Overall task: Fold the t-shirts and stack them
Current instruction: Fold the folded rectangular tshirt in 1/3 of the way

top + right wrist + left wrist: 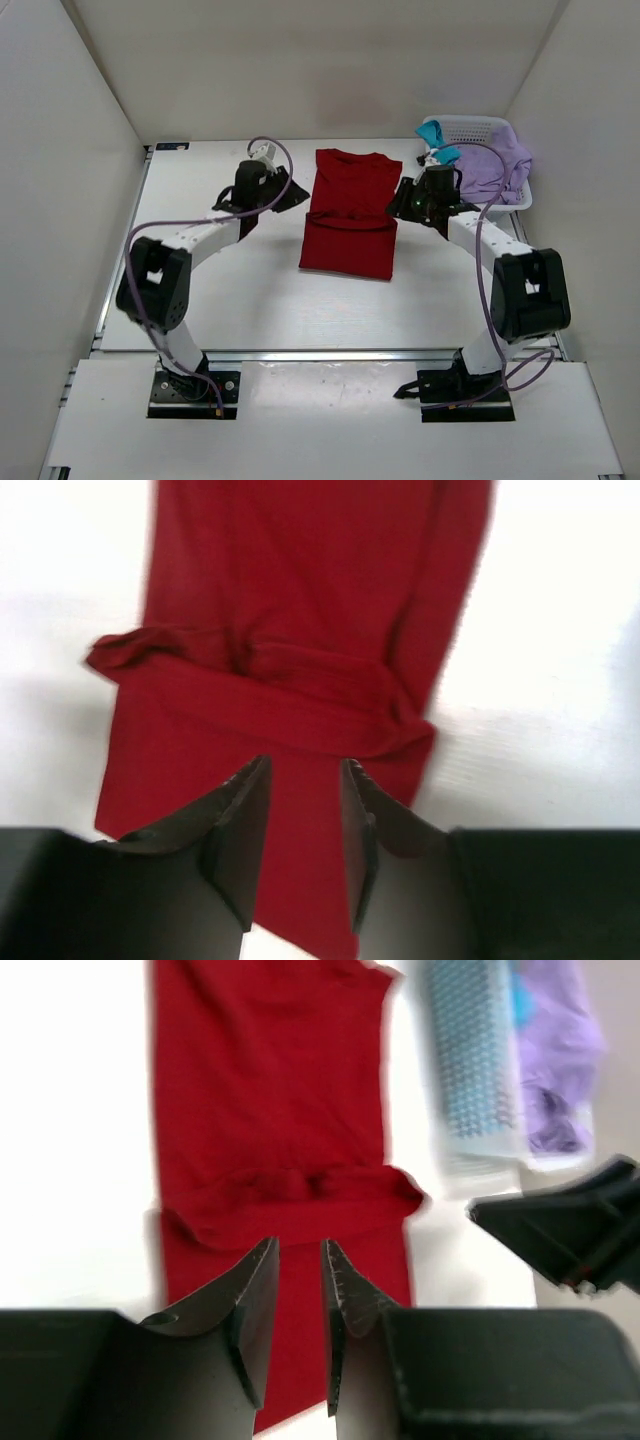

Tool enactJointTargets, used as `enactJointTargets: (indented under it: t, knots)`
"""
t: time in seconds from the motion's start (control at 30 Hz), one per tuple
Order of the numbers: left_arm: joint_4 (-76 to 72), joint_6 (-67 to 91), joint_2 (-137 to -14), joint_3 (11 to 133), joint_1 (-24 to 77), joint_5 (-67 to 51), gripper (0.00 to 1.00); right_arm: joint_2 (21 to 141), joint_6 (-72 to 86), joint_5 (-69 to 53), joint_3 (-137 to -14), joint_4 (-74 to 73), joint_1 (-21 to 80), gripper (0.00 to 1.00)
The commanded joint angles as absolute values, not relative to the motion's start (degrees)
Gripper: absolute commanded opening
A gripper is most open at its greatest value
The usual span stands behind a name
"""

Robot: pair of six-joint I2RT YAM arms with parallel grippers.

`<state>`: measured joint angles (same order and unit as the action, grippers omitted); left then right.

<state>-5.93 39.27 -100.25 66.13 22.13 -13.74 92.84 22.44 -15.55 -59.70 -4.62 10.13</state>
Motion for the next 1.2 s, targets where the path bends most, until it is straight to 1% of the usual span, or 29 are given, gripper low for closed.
enactJointTargets:
  t: [0.0, 0.03, 0.07, 0.13, 0.17, 0.27, 0.37, 0.57, 0.67, 0.77, 0.93, 1.0, 1.17]
  knots:
    - [-16.22, 41.56, -92.22, 54.28, 26.44, -12.13, 0.34, 87.64, 21.18, -10.02, -56.71, -2.21, 13.43, 0.23]
    - [-17.56, 42.09, -91.68, 52.40, 27.33, -11.26, 0.34, 87.71, 21.53, -10.19, -55.91, -1.07, 13.88, 0.19]
    - [-19.14, 41.84, -91.84, 49.77, 28.73, -10.38, 0.33, 87.28, 22.14, -12.54, -53.98, 1.03, 14.93, 0.09]
    - [-19.95, 41.40, -93.76, 48.17, 29.79, -10.37, 0.31, 88.41, 23.37, -15.28, -53.35, 2.90, 16.26, 0.00]
    - [-19.86, 41.14, -96.04, 47.90, 29.71, -11.42, 0.29, 89.90, 22.86, -17.12, -53.78, 3.16, 17.39, 0.00]
    - [-20.56, 41.57, -99.48, 46.76, 28.92, -13.79, 0.26, 93.24, 22.33, -19.33, -56.42, 1.58, 20.21, 0.00]
    - [-22.68, 42.54, -99.14, 43.07, 29.53, -14.15, 0.26, 96.50, 21.62, -20.21, -58.10, 1.41, 22.76, 0.00]
    - [-25.12, 42.36, -94.84, 34.81, 32.43, -12.66, 0.27, 101.60, 22.32, -20.74, -61.08, 2.55, 26.10, 0.00]
    - [-25.76, 42.80, -91.50, 28.49, 33.57, -11.69, 0.26, 103.27, 22.85, -21.36, -59.60, 4.56, 26.98, 0.00]
    - [-25.66, 42.45, -87.28, 24.98, 33.93, -10.55, 0.26, 104.93, 24.08, -22.59, -59.24, 6.50, 26.99, 0.00]
    - [-23.04, 41.23, -80.25, 22.94, 31.65, -10.11, 0.27, 107.83, 25.31, -23.47, -61.25, 7.74, 26.02, 0.00]
    - [-21.36, 40.70, -78.49, 23.38, 31.12, -10.37, 0.27, 109.33, 24.70, -21.20, -63.97, 8.35, 25.67, 0.00]
    - [-18.64, 40.17, -75.68, 25.13, 31.38, -10.55, 0.29, 113.46, 25.14, -20.13, -71.88, 9.93, 23.21, 0.00]
